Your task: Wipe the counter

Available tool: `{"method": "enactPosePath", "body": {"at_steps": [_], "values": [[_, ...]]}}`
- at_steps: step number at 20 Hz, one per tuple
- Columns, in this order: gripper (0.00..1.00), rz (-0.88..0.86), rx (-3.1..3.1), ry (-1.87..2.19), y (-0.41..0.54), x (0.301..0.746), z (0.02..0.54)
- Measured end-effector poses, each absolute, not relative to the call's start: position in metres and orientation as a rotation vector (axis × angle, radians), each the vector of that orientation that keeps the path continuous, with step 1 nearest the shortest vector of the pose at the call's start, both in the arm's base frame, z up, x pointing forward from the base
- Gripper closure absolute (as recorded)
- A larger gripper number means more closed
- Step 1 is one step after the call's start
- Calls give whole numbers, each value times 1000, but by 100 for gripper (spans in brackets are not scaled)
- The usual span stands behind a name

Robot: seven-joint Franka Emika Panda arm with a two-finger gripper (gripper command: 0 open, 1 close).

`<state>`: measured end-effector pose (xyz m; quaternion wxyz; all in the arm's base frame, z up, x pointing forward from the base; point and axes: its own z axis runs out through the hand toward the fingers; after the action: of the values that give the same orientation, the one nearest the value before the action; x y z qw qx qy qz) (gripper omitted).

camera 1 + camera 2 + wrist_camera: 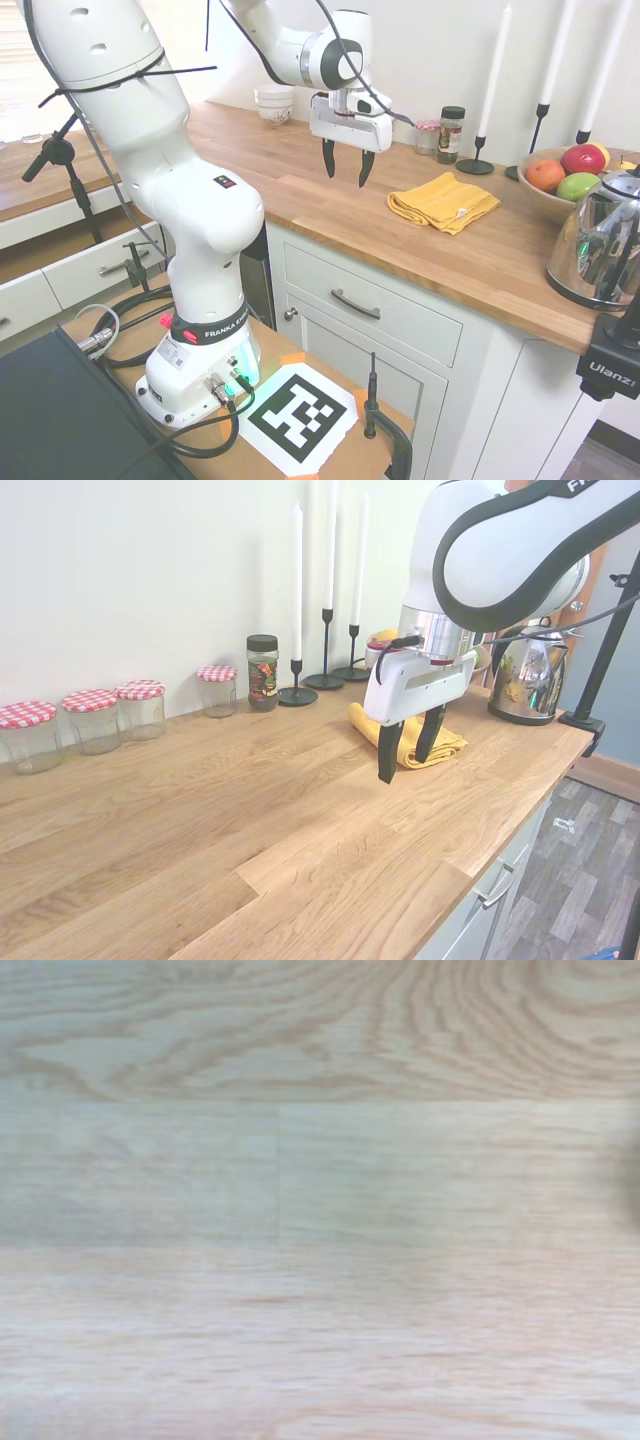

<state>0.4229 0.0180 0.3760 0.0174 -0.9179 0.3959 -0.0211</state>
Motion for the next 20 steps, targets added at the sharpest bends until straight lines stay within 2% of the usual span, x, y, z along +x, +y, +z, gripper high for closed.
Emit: {"method": "enactPosePath", "body": {"at_steps": [7,20], "values": [[0,-126,-2812,1283,5,429,379],[0,-273,-2667,1459,-108,472,387]]}}
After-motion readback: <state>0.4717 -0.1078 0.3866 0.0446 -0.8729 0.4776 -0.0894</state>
